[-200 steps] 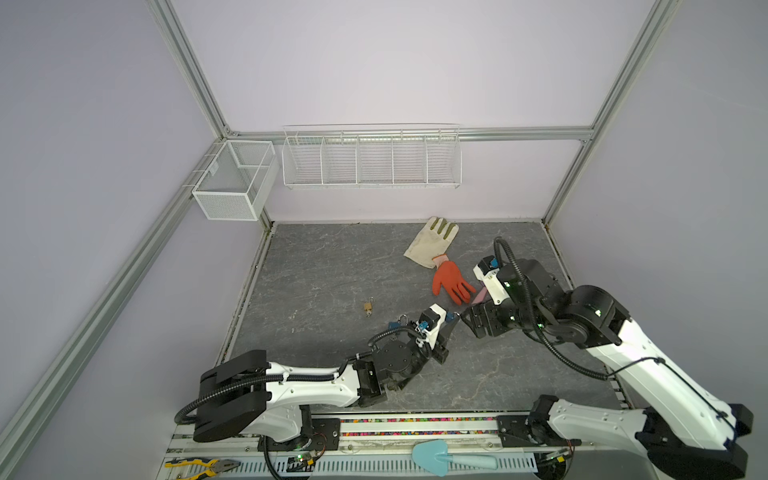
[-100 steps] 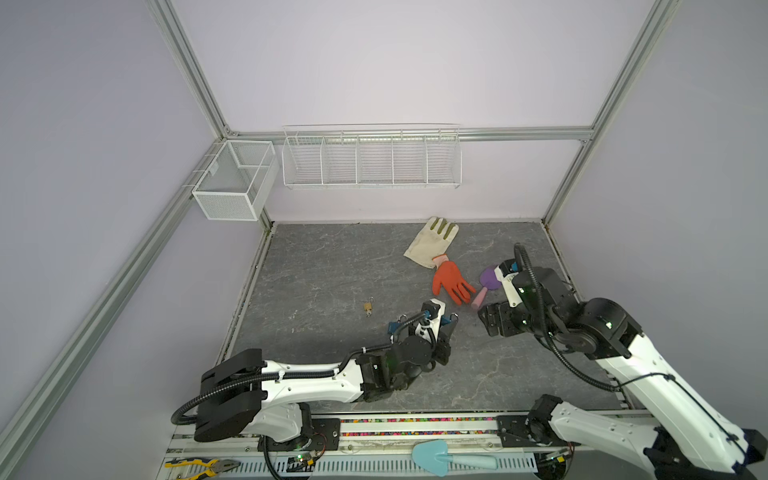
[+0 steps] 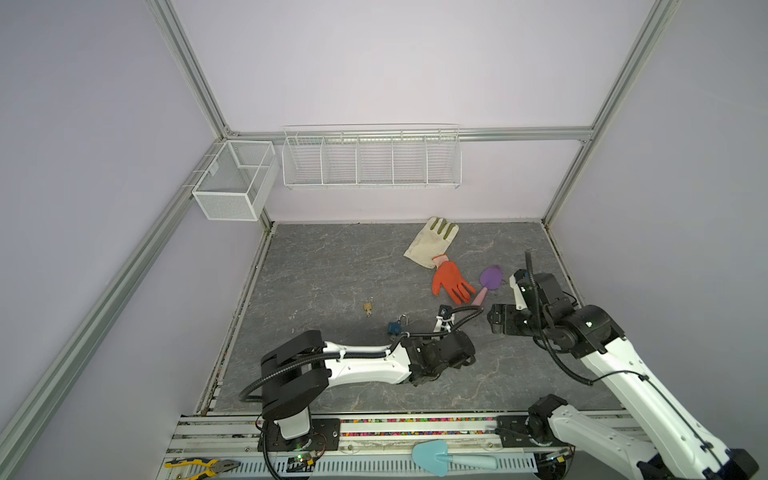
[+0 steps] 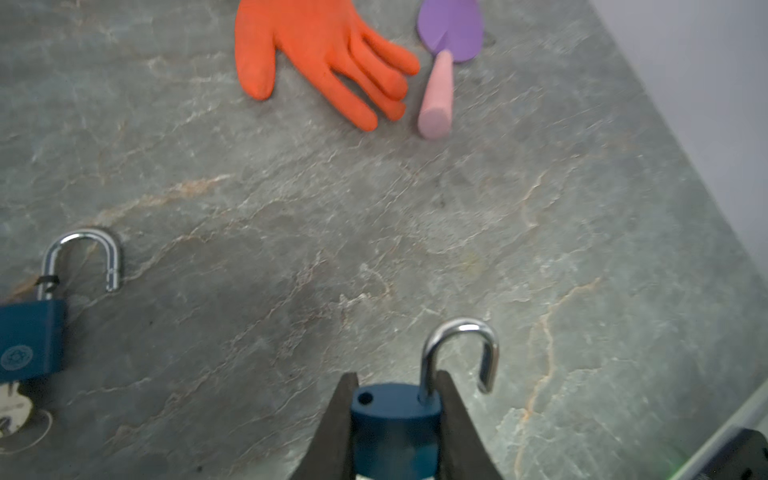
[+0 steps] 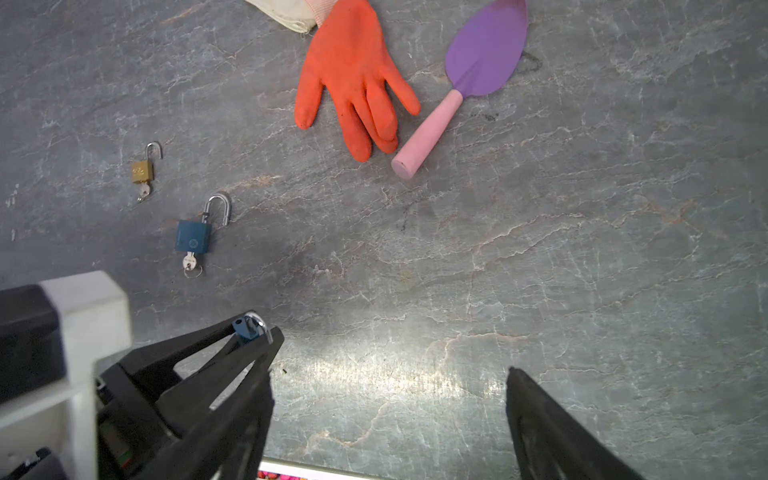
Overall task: Unlock with the key
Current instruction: 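Lower the small blue padlock toward the table with the left gripper, then open the left gripper to set the padlock down on the table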
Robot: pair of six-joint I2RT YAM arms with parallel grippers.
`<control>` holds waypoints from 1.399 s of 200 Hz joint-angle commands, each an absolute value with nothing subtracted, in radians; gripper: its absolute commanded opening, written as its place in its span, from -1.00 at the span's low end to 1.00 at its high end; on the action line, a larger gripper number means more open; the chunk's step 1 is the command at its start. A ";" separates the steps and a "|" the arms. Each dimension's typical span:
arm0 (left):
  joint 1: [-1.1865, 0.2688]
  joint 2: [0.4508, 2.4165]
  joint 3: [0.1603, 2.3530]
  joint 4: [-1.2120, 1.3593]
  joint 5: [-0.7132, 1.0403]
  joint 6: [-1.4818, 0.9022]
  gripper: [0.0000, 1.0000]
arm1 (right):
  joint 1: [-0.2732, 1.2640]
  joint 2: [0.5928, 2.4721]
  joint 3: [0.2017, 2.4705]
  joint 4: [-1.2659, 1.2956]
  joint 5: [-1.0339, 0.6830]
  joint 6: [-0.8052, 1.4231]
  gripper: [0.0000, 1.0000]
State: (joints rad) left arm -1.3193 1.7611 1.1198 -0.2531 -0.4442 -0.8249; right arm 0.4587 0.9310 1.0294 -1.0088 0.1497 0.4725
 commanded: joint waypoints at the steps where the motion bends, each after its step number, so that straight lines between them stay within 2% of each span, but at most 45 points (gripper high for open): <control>1: -1.279 1.807 1.185 -0.393 -0.393 -0.899 -1.00 | 0.422 0.910 0.997 -0.973 0.102 0.485 0.78; 78: -1.195 1.952 1.298 -0.494 -0.253 -0.895 -1.00 | 0.298 0.922 0.947 -0.927 0.000 0.459 0.78; 208: -1.169 2.076 1.390 -0.686 -0.175 -0.865 -1.00 | 0.269 0.922 0.925 -0.914 -0.053 0.448 0.78; 280: -1.164 2.097 1.416 -0.705 -0.143 -0.843 -0.69 | 0.264 0.890 0.963 -0.948 -0.046 0.448 0.78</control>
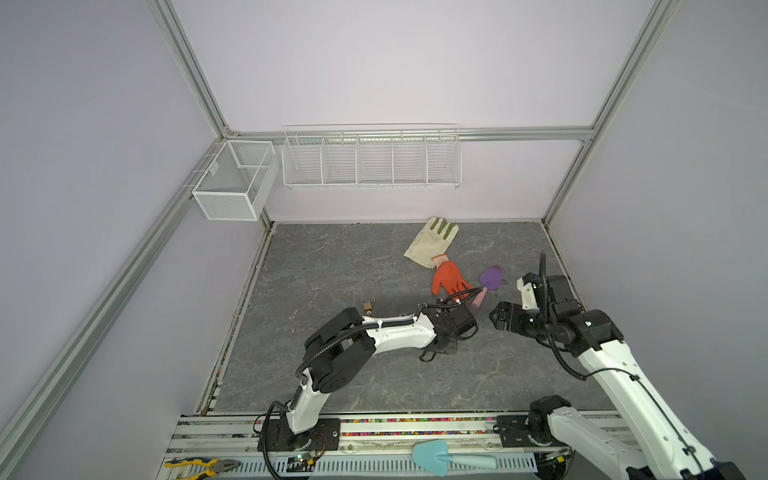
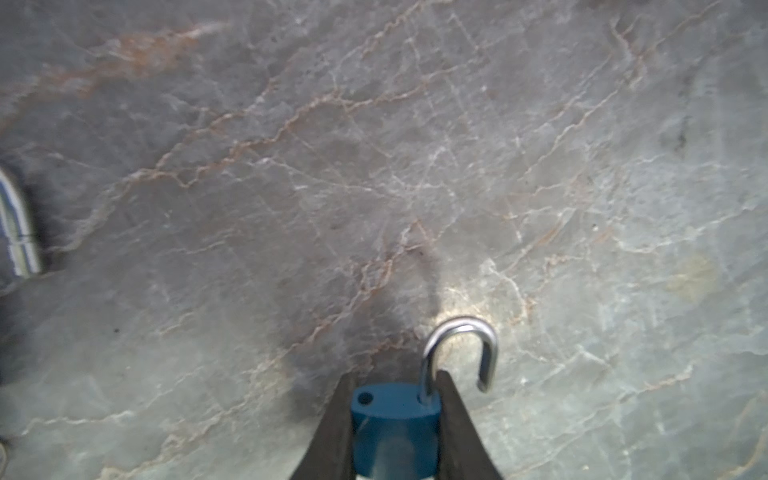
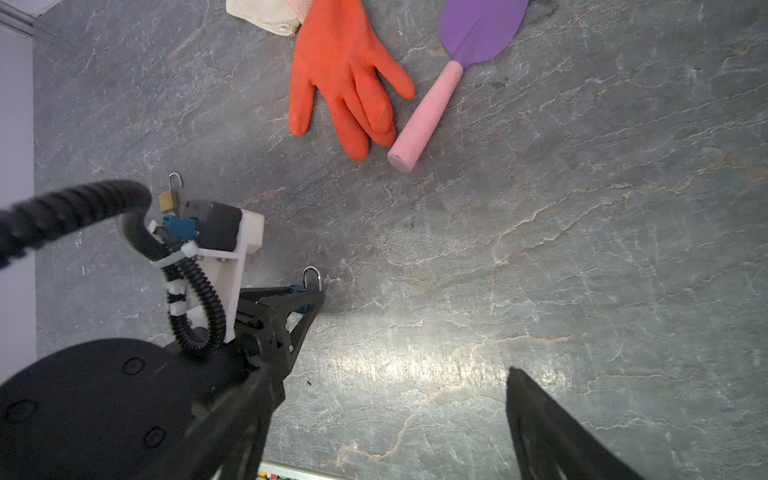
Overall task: Unlock with the key
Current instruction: 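Open the left gripper to set the padlock down on the table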
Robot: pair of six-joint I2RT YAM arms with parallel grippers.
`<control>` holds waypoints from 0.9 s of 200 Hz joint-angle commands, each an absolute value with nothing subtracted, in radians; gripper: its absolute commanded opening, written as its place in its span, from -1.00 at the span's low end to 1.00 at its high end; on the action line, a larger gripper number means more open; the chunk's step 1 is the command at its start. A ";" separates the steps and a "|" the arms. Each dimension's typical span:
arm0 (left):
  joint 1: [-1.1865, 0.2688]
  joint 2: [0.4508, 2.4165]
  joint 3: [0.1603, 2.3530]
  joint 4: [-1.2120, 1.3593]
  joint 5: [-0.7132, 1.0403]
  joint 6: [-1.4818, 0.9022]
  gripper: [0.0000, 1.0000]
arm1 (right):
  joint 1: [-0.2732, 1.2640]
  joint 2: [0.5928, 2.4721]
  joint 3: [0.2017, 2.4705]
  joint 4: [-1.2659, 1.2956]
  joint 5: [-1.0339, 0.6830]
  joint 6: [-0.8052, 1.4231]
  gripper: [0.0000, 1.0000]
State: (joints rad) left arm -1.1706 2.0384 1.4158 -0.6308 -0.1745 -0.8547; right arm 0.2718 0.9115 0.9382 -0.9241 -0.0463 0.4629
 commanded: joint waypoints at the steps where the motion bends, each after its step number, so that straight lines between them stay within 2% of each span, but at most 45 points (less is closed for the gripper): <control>1: -1.163 2.098 1.417 -0.705 -0.142 -0.843 -0.68 | 0.264 0.890 0.964 -0.948 -0.044 0.447 0.78; 70: -1.162 2.093 1.425 -0.727 -0.159 -0.839 -0.36 | 0.258 0.897 0.999 -0.951 -0.054 0.447 0.78; 113: -1.159 2.076 1.433 -0.739 -0.166 -0.835 -0.28 | 0.256 0.906 1.031 -0.949 -0.061 0.460 0.78; 131: -1.158 2.035 1.443 -0.742 -0.174 -0.820 -0.15 | 0.254 0.920 1.054 -0.951 -0.044 0.448 0.78; 180: -1.118 1.801 1.472 -0.730 -0.260 -0.726 -0.05 | 0.196 0.928 1.043 -0.912 0.114 0.428 0.78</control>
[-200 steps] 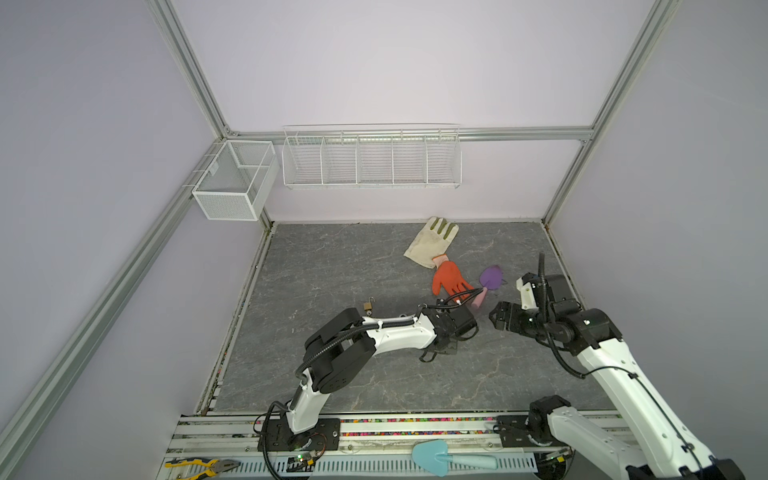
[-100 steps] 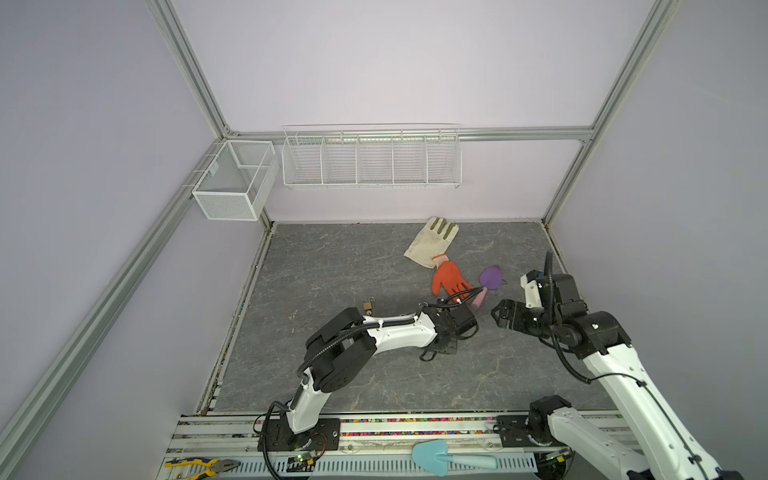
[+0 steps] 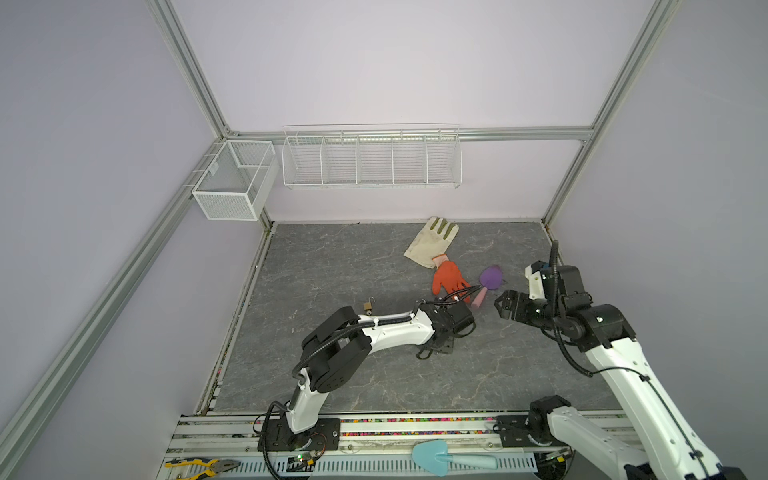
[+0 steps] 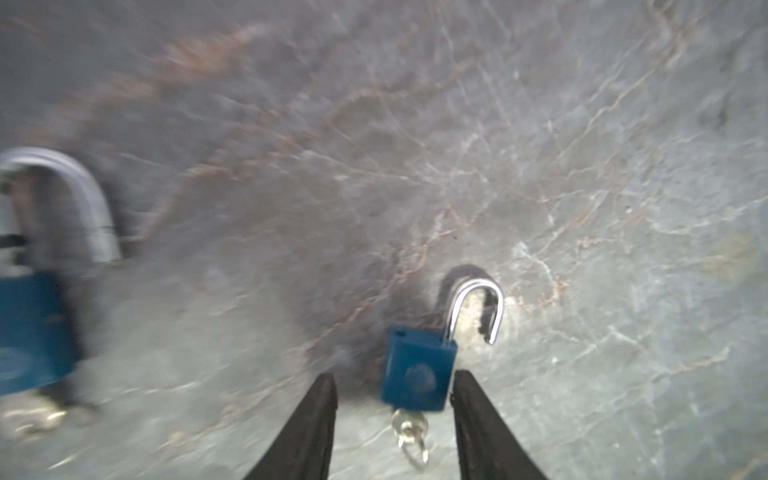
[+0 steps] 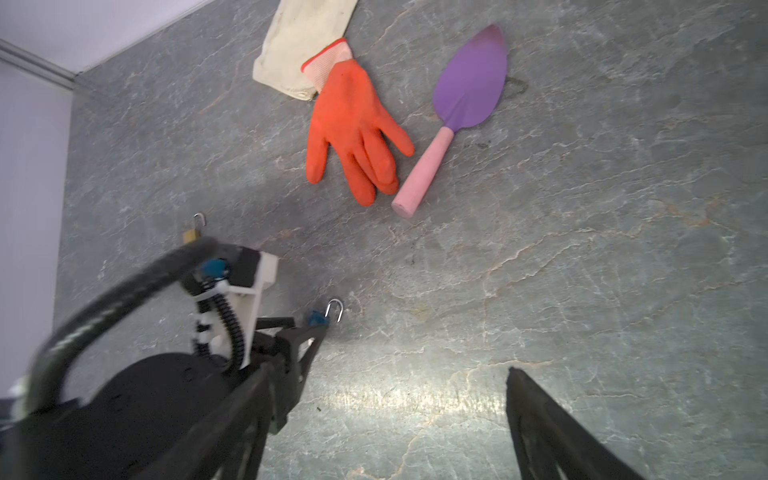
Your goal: Unlock with the key
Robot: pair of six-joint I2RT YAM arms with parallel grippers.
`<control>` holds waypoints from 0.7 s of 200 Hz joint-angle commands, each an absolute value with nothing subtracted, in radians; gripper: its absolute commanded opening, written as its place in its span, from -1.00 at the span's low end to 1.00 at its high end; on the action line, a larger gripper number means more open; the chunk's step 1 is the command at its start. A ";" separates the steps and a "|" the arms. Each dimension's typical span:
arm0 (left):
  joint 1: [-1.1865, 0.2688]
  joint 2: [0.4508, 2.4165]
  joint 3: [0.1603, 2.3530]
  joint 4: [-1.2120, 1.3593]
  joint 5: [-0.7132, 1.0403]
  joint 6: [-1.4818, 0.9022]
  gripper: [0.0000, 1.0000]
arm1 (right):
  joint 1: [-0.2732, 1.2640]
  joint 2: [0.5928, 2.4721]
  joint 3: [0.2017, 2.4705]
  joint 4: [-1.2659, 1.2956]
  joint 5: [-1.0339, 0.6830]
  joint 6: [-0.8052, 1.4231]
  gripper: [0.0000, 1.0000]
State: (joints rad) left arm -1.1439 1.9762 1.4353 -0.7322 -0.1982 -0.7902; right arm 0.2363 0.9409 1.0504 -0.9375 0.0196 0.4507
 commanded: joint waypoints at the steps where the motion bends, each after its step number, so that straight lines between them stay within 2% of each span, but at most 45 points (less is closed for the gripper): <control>1: -1.115 1.794 1.469 -0.725 -0.261 -0.724 -0.04 | 0.188 0.927 1.041 -0.908 0.116 0.428 0.78; 32: -1.017 1.540 1.336 -0.605 -0.332 -0.687 0.02 | 0.089 0.894 0.973 -0.816 0.217 0.431 0.78; 56: -0.889 1.317 1.146 -0.460 -0.440 -0.633 0.19 | 0.024 0.896 0.872 -0.691 0.319 0.437 0.78; 75: -0.739 1.179 1.014 -0.409 -0.545 -0.586 0.49 | -0.026 0.899 0.765 -0.536 0.379 0.409 0.78; 84: -0.659 1.134 0.952 -0.380 -0.598 -0.544 0.54 | -0.046 0.907 0.729 -0.469 0.428 0.392 0.78; 91: -0.600 1.116 0.917 -0.380 -0.669 -0.528 0.59 | -0.063 0.912 0.698 -0.414 0.466 0.393 0.78; 98: -0.534 1.108 0.889 -0.380 -0.731 -0.516 0.74 | -0.078 0.919 0.657 -0.345 0.480 0.395 0.78; 108: -0.432 1.110 0.842 -0.333 -0.747 -0.466 0.87 | -0.086 0.936 0.603 -0.239 0.492 0.394 0.78; 128: -0.274 1.170 0.762 -0.208 -0.787 -0.405 0.95 | -0.087 1.017 0.532 -0.019 0.524 0.378 0.78; 140: -0.234 1.228 0.713 -0.072 -0.844 -0.325 0.98 | -0.088 1.093 0.518 0.086 0.529 0.347 0.78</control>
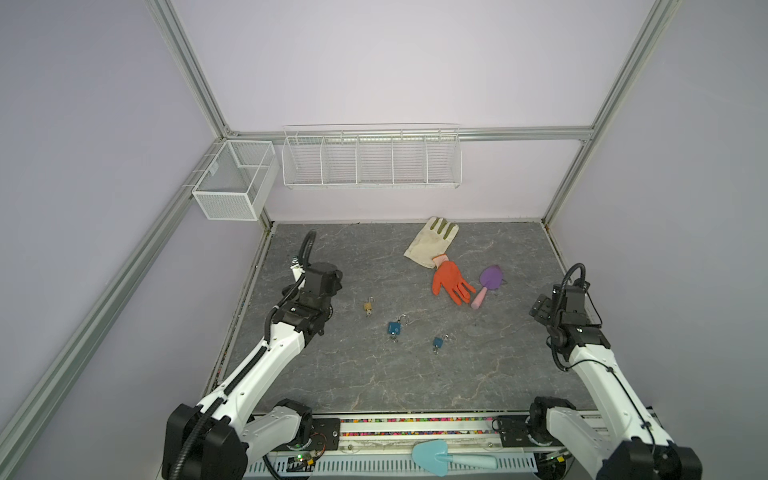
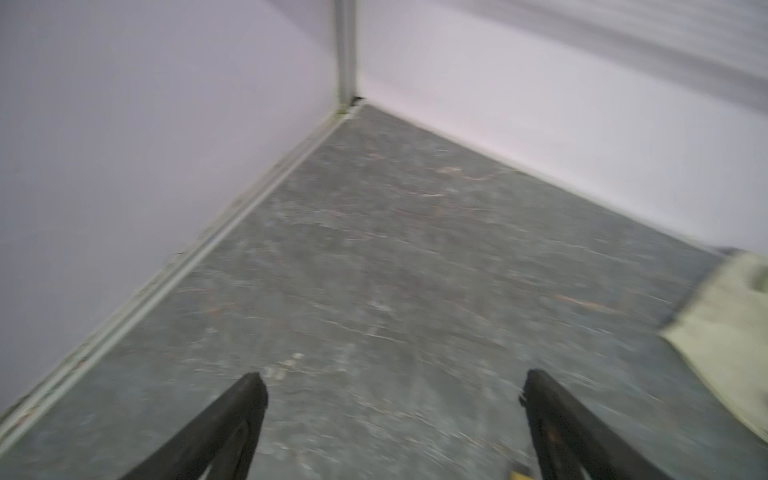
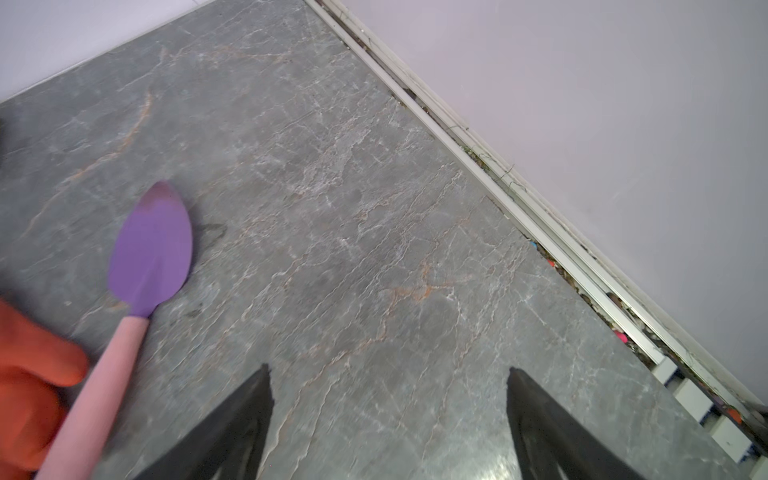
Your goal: Unlock with the key
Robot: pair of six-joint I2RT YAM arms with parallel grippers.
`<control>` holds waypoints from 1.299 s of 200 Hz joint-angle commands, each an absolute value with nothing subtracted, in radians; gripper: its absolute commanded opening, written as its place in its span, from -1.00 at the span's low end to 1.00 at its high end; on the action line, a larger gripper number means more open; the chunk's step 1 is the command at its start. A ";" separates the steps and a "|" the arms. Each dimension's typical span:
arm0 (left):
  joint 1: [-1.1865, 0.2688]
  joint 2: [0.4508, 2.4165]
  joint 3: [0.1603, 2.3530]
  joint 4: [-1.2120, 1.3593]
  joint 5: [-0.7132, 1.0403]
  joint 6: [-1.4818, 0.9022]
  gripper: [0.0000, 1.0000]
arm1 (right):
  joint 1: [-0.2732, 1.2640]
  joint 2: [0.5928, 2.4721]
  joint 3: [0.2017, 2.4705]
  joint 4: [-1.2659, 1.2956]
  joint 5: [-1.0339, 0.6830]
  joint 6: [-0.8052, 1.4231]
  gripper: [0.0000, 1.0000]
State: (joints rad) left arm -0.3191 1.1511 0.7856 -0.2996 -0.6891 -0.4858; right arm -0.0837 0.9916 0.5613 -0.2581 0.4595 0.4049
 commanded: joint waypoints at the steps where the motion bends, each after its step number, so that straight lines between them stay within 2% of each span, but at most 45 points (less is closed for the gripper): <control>1: -0.233 1.232 0.706 -0.060 -0.849 -0.316 0.98 | -0.088 1.101 0.518 0.092 0.529 0.345 0.78; 11: -0.212 1.278 0.652 0.108 -0.857 -0.228 1.00 | -0.087 1.171 0.529 0.149 0.531 0.339 0.78; 30: -0.179 1.337 0.529 0.451 -0.757 -0.087 0.99 | -0.088 1.309 0.568 0.221 0.517 0.329 0.78; 54: -0.132 1.395 0.460 0.645 -0.604 -0.054 0.99 | -0.081 1.444 0.595 0.330 0.419 0.242 0.78; 73: -0.080 1.445 0.403 0.800 -0.423 -0.077 0.99 | -0.055 1.464 0.544 0.493 0.371 0.155 0.78; 96: -0.077 1.564 0.347 1.031 -0.324 -0.019 0.99 | -0.017 1.462 0.496 0.595 0.280 0.064 0.77; 116: -0.078 1.512 0.334 0.956 -0.324 -0.036 0.99 | 0.036 1.464 0.343 0.890 0.212 -0.031 0.77; 131: -0.078 1.528 0.344 0.963 -0.328 -0.035 0.99 | 0.064 1.576 0.294 1.128 0.180 -0.095 0.76; 139: -0.078 1.559 0.361 0.983 -0.355 -0.033 0.99 | 0.060 1.550 0.345 0.981 0.216 -0.069 0.77; 146: -0.080 1.555 0.389 0.917 -0.379 -0.045 0.99 | 0.031 1.519 0.396 0.818 0.177 -0.031 0.78; 158: -0.080 1.526 0.415 0.821 -0.383 -0.063 0.99 | 0.000 1.557 0.374 0.936 0.117 -0.026 0.76; 171: -0.080 1.530 0.412 0.837 -0.382 -0.060 0.99 | 0.005 1.527 0.391 0.848 0.127 -0.024 0.77; 187: -0.080 1.562 0.383 0.950 -0.379 -0.040 0.99 | 0.010 1.535 0.375 0.900 0.134 -0.032 0.77; 260: -0.081 1.555 0.382 0.938 -0.376 -0.042 0.99 | 0.009 1.536 0.390 0.865 0.130 -0.028 0.77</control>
State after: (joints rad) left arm -0.0795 1.5452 0.3927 0.8948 -0.3729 -0.0624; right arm 0.0082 1.5429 0.3779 0.8513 0.1429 -0.0013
